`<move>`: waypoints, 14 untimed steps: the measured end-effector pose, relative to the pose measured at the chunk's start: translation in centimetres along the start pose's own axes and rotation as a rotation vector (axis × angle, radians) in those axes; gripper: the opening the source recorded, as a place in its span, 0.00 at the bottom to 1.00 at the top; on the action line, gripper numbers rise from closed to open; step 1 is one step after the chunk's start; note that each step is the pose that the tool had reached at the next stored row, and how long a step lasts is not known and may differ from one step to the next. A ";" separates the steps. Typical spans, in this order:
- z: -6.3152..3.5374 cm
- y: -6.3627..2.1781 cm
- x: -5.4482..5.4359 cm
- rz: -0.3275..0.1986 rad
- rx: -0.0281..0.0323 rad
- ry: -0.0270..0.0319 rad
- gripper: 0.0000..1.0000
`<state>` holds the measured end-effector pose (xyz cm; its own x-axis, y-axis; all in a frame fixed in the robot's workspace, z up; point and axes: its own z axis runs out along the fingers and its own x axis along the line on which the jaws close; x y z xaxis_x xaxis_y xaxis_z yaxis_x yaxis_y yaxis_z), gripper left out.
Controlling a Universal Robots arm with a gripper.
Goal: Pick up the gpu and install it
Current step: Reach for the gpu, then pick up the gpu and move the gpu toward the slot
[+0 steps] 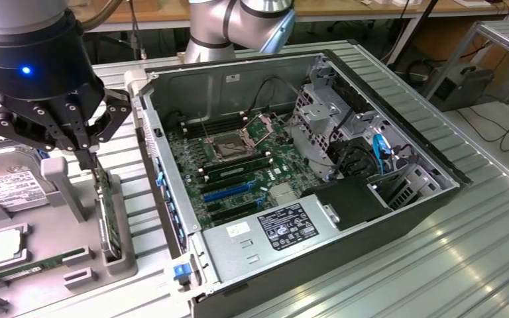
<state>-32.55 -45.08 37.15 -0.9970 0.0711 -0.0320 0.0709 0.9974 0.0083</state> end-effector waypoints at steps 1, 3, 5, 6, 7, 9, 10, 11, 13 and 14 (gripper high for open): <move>0.00 0.00 0.0 0.000 0.0000 0.0000 0.11; 0.00 0.00 0.0 -0.001 -0.0001 0.0000 0.11; 0.00 0.00 0.0 -0.002 -0.0001 0.0000 0.11; 0.00 0.00 0.0 -0.003 -0.0001 0.0000 0.11; 0.00 0.00 0.0 -0.003 -0.0001 0.0000 0.11; 0.00 0.00 0.0 -0.004 -0.0001 0.0000 0.11; 0.00 0.00 0.0 -0.004 -0.0001 0.0000 0.11; 0.00 0.00 0.0 -0.005 -0.0002 0.0000 0.11; 0.00 0.00 0.0 -0.006 -0.0002 0.0001 0.11; 0.00 0.00 0.0 -0.007 -0.0003 0.0000 0.11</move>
<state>-32.55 -45.08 37.15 -0.9974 0.0641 -0.0320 0.0638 0.9979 0.0083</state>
